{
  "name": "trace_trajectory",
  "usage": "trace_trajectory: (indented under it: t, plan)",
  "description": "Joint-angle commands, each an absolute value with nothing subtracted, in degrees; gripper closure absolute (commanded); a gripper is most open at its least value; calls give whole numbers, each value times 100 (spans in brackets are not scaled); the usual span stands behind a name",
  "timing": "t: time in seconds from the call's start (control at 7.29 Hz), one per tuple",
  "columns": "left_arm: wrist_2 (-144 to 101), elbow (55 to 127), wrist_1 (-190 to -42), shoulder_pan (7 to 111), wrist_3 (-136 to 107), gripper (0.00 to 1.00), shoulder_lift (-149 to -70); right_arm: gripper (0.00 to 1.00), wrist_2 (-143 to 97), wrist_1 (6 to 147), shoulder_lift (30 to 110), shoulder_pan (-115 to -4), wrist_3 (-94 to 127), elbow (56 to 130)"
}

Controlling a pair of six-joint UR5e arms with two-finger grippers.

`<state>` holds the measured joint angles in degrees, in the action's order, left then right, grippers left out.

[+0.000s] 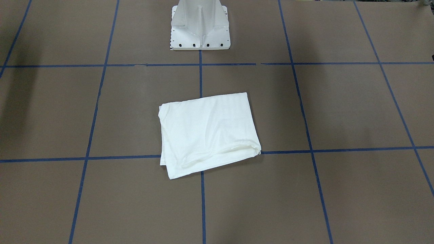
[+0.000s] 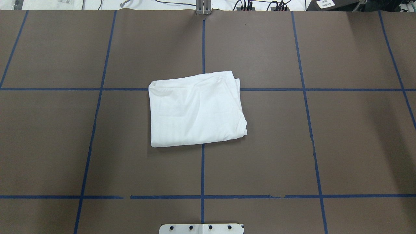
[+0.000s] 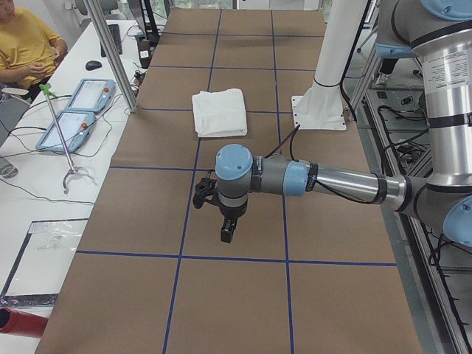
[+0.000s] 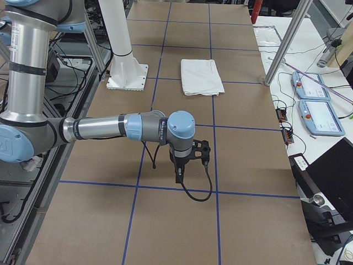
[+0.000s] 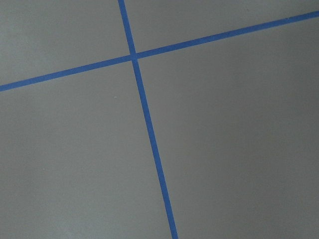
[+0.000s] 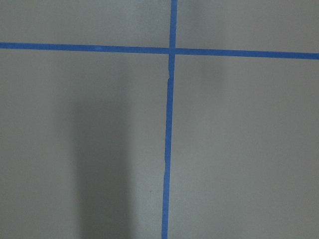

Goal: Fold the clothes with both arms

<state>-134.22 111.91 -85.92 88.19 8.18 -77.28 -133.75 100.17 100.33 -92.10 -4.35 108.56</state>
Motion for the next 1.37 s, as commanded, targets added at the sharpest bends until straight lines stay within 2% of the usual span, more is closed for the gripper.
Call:
trace_trajectory:
  t: [0.0,1.24]
  plan:
    - [-13421,11197,-8587,8815,809,0,-7726,0,-13368,10011,10037,-9211,-439,10819]
    - [-13412,11118,-8561,8824,800,0,-7629,0,-13377,9993,10028,-9211,-492,10802]
